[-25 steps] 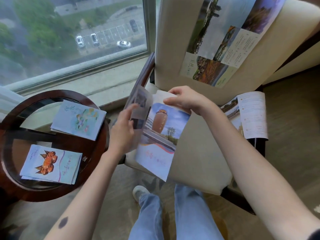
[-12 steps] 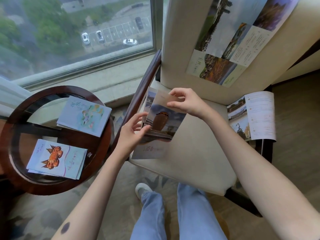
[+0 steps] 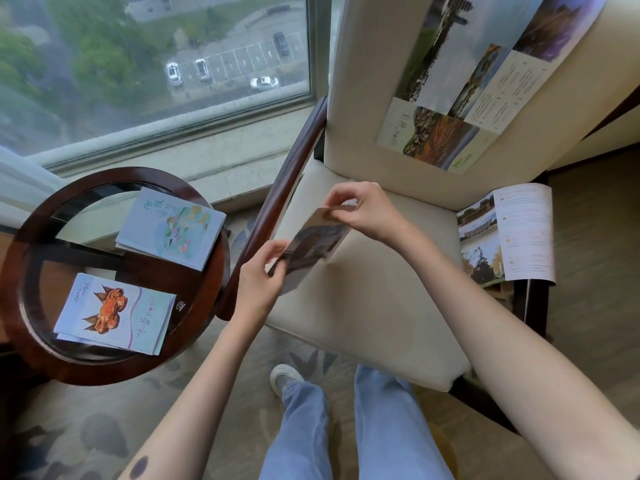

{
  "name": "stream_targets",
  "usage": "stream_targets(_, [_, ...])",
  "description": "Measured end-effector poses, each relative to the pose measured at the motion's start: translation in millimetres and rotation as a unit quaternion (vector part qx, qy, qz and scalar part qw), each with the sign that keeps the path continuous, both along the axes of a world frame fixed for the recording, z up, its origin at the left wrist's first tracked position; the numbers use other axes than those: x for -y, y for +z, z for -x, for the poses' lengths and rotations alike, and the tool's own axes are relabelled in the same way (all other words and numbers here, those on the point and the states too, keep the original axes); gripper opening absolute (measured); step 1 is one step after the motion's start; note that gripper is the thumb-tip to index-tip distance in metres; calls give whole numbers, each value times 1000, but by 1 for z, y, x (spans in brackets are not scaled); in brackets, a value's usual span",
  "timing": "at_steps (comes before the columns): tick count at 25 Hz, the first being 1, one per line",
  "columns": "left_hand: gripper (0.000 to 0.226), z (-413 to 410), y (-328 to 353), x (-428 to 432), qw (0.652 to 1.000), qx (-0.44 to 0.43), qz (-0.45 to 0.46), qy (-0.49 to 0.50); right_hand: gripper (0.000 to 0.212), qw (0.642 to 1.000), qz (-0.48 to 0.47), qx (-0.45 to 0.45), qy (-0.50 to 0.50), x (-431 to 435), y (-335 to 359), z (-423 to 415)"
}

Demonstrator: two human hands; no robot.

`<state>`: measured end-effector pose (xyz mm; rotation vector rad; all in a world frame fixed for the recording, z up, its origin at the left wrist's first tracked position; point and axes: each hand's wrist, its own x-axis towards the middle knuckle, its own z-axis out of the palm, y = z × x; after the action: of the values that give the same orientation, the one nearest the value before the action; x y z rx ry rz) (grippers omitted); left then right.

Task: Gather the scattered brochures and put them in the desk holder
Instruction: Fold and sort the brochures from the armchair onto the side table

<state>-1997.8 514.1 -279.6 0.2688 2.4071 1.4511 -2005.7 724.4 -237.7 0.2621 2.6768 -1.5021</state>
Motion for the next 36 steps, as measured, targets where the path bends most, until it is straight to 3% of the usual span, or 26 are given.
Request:
stream_targets(5, [29,6,8,-11,986,-147,48,-61,13,997,-28,-23,73,29,-18,-16])
stream_targets(8, [19,9,9,-11,993,-105,41,-26,14,997,2,-4,80,29,-28,-20])
stream_targets(9, [18,8,6,-8,996,-77,34,-9,18,999,4,4,49,23,-33,-19])
stream_targets(11, [17,6,1,-1,999,-34,18,8,19,994,-14,25,-107,4,-43,-19])
stream_targets(13, [18,1,-5,9,1000,-9,1,13,25,959,-85,86,-257,-23,-54,-22])
stream_targets(14, [19,-2,-6,13,1000,-3,-5,14,35,943,-134,129,-276,-36,-60,-26])
stream_targets(16, [20,-6,-7,21,1000,7,-9,14,58,928,-231,197,-214,-57,-71,-37])
stream_targets(18, [22,-8,-7,25,1000,17,-9,13,75,925,-296,198,-130,-69,-78,-42])
stream_targets(21, [24,-5,-7,25,1000,26,-9,11,76,926,-334,168,-53,-70,-88,-32])
stream_targets(26, [21,0,-12,27,999,28,-19,18,16,934,-311,131,-120,-51,-93,-13])
stream_targets(32, [18,-1,-17,15,999,-20,-29,26,8,984,-84,151,-35,-21,-76,-17])
stream_targets(36, [40,-1,-15,-2,997,-31,-33,69,13,977,126,172,32,3,-64,-22])
